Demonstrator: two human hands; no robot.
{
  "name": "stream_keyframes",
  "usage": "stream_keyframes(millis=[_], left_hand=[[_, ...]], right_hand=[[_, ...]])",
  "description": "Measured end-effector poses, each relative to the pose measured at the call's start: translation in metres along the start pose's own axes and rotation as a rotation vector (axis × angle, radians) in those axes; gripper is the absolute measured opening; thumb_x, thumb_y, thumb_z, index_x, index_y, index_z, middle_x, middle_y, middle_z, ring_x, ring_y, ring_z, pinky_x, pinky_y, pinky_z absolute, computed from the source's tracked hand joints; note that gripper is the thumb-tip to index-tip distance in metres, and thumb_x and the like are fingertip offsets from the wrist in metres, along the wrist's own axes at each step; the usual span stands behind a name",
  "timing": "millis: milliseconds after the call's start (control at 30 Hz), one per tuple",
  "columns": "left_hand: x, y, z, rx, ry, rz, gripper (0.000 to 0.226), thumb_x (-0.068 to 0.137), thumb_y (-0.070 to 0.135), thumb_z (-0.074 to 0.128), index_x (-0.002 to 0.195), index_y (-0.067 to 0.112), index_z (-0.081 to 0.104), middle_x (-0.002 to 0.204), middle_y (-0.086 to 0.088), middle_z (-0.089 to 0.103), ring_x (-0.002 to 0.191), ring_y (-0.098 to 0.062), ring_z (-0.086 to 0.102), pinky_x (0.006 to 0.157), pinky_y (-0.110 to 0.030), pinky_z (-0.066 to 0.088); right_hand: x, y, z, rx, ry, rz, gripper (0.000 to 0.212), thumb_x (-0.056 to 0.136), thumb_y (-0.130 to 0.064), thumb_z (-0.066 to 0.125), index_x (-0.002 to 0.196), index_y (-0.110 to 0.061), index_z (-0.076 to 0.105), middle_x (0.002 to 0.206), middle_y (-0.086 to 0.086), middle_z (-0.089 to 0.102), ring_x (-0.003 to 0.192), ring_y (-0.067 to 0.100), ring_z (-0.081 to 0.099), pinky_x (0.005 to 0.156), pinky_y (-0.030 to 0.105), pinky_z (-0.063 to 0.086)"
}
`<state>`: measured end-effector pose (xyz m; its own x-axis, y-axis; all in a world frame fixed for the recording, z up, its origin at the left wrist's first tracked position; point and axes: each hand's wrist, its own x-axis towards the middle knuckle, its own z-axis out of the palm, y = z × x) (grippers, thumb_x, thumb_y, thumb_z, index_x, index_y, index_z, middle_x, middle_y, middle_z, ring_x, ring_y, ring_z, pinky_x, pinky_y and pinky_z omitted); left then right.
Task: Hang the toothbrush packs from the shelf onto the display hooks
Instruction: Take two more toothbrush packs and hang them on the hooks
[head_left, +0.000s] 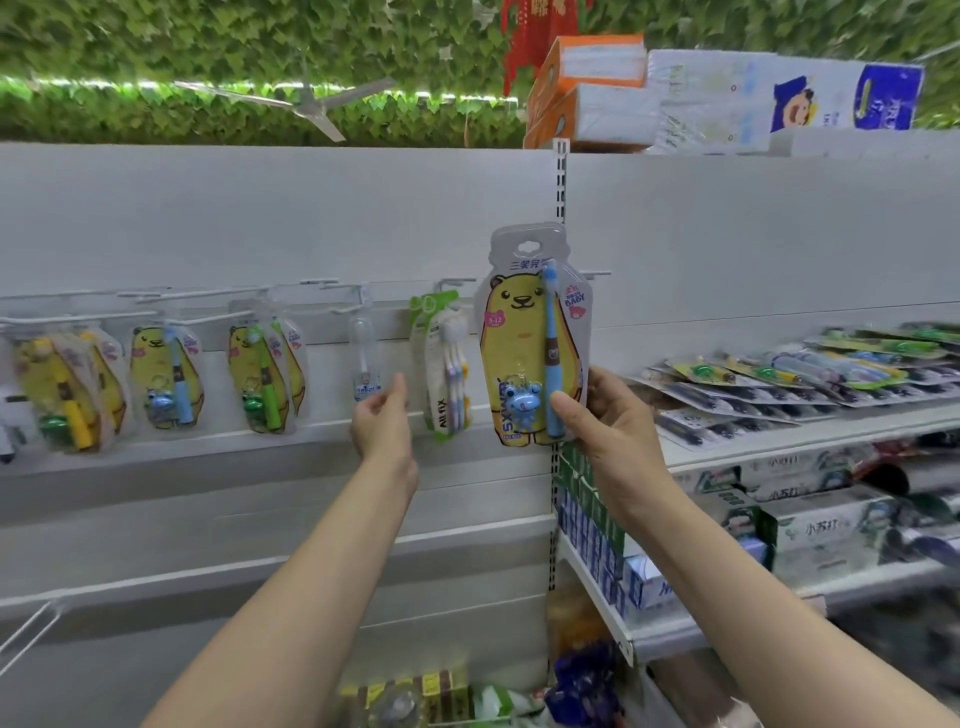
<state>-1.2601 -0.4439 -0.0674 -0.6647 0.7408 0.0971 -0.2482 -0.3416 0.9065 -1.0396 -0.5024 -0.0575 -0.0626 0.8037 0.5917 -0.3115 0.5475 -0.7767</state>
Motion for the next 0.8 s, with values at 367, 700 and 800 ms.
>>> stream_keyframes(millis=[367, 700, 800], left_hand=[[-0.095, 0.121, -0.102, -0.029, -0.370, 0.215, 0.024, 0.079, 0.043, 0.073, 0.092, 0.023, 0.070, 0.092, 0.005, 0.073, 0.087, -0.009, 0.065, 0.079, -0.025, 0.052], [-0.094, 0.156, -0.232, 0.057, -0.222, 0.166, 0.006, 0.090, 0.021, 0.071, 0.091, 0.016, 0.067, 0.086, 0.003, 0.068, 0.077, -0.007, 0.062, 0.068, -0.021, 0.050], [-0.086, 0.166, -0.264, 0.076, -0.189, 0.155, 0.008, 0.090, 0.020, 0.071, 0.093, 0.014, 0.067, 0.088, 0.000, 0.069, 0.077, -0.010, 0.063, 0.065, -0.020, 0.052]], right_hand=[[-0.085, 0.004, 0.125, 0.006, -0.031, 0.168, 0.027, 0.093, -0.008, 0.065, 0.120, -0.012, 0.064, 0.108, 0.005, 0.075, 0.101, 0.024, 0.071, 0.086, 0.038, 0.060], [-0.155, 0.017, 0.237, 0.042, -0.098, 0.254, 0.020, 0.092, -0.009, 0.067, 0.112, -0.015, 0.065, 0.104, 0.010, 0.075, 0.098, 0.027, 0.071, 0.080, 0.037, 0.060], [-0.168, 0.021, 0.268, 0.065, -0.142, 0.295, 0.023, 0.092, -0.012, 0.068, 0.115, -0.014, 0.066, 0.103, 0.008, 0.075, 0.096, 0.025, 0.072, 0.074, 0.031, 0.059]])
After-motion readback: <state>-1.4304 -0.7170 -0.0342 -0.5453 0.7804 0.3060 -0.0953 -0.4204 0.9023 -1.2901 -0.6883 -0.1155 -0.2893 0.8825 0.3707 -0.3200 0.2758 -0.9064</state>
